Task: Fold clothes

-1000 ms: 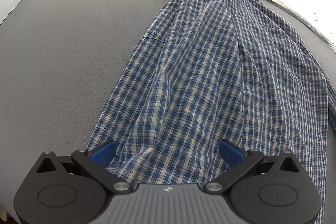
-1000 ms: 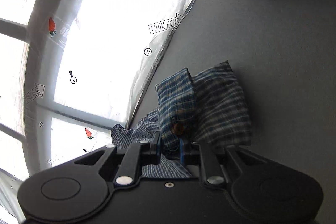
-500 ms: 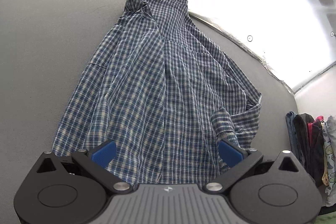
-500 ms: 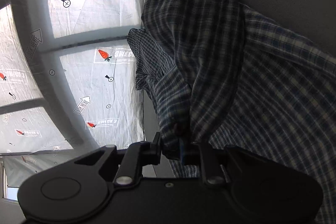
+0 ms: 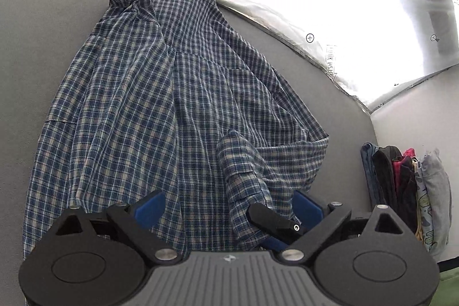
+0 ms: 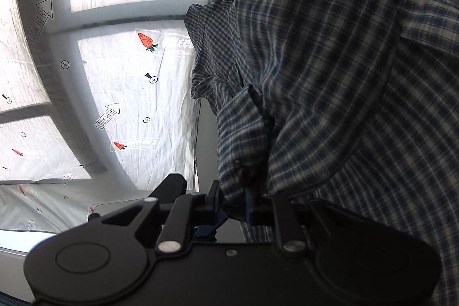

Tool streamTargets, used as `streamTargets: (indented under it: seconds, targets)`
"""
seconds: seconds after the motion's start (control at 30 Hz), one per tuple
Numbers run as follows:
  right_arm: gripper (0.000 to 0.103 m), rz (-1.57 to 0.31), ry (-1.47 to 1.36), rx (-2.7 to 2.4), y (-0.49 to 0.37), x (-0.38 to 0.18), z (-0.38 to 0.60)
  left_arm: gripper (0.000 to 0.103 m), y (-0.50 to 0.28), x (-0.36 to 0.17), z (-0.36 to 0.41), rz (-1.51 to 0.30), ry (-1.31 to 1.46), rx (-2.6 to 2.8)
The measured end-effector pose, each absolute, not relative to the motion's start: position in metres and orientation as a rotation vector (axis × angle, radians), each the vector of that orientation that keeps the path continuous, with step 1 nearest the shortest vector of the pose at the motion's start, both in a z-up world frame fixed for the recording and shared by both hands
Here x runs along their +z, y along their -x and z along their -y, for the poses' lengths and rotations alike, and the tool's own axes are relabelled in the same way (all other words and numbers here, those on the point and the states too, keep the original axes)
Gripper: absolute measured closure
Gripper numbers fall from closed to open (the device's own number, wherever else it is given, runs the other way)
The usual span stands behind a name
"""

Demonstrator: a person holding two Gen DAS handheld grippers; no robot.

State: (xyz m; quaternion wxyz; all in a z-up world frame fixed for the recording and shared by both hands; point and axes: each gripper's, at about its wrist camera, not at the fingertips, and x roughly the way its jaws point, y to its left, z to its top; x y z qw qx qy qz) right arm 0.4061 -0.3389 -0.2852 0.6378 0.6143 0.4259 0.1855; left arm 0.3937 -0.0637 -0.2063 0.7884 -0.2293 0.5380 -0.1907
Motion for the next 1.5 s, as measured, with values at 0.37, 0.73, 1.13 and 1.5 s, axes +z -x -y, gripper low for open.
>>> streamTargets:
  seconds: [0.37,0.73,1.13,1.5]
  targets:
    - [0.086,-1.068,-1.408,0.461,-0.403,-0.306,0.335,0.031,-0.423,-0.252,0.073,-1.315,0.638,-0.423]
    - [0.085,-1.093,-1.399,0.498,-0.408,-0.308,0.336,0.088,-0.423,-0.258,0.081,-1.320,0.623,-0.383]
    - [0.070,-1.013,-1.294,0.485,-0.400,-0.280,0.349,0.095,-0.423,-0.219,0.078,-1.181,0.574,-0.406]
    - [0.073,-0.943,-1.053,0.032,-0.318,-0.255,0.410,0.096,-0.435,-0.158,0.055,-1.007,0.610,-0.410]
